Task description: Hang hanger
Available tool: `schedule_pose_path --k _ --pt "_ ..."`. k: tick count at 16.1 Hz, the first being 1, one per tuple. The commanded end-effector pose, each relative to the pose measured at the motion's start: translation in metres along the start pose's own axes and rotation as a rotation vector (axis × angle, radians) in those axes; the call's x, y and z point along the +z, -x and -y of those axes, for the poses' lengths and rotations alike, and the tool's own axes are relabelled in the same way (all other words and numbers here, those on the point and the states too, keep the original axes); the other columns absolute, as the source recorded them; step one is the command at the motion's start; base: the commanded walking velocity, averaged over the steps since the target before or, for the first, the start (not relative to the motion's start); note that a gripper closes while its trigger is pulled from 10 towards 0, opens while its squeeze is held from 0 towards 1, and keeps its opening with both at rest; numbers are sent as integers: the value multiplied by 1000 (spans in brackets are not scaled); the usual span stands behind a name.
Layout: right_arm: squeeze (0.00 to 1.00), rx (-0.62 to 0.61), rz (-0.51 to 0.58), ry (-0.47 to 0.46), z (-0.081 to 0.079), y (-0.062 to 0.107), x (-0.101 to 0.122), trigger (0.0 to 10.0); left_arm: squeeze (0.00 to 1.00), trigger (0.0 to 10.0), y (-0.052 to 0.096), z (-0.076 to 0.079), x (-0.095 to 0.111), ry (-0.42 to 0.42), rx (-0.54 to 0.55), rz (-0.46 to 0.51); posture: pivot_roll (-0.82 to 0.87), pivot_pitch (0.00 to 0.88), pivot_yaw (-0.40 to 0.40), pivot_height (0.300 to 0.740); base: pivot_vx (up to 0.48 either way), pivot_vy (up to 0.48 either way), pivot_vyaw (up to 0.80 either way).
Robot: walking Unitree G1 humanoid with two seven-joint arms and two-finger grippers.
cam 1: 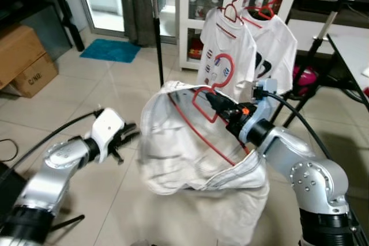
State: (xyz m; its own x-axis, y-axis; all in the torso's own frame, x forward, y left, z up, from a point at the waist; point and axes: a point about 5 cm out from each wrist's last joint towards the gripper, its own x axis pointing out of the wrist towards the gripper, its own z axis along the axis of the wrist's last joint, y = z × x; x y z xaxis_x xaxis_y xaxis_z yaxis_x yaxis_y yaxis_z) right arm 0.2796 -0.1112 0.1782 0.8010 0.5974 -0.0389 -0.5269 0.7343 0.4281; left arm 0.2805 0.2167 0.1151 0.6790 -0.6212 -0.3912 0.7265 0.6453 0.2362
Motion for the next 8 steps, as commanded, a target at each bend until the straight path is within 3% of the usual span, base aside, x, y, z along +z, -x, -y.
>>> schedule_pose_path --k 1,4,5,6,7,8 --pt "0 40 74 36 -8 -1 16 0 1000 10000 6 -1 10 1 -54 32 -49 0 24 740 0 0 0" --pt "0 63 71 47 -9 -1 16 0 1000 10000 27 -19 39 57 -96 149 -30 0 14 740 0 0 0" --pt "0 63 71 47 -9 -1 16 0 1000 10000 27 -19 39 57 -96 149 -30 0 14 740 0 0 0" --pt "0 89 68 59 -10 -1 16 0 1000 10000 37 -36 59 43 -96 202 -20 0 3 740 0 0 0" --pt "0 174 48 102 -14 0 19 0 1000 10000 55 -70 94 -15 -108 247 -13 0 3 740 0 0 0" --pt "0 245 31 137 -19 2 20 0 1000 10000 64 -88 109 -62 -123 229 -15 0 7 740 0 0 0"
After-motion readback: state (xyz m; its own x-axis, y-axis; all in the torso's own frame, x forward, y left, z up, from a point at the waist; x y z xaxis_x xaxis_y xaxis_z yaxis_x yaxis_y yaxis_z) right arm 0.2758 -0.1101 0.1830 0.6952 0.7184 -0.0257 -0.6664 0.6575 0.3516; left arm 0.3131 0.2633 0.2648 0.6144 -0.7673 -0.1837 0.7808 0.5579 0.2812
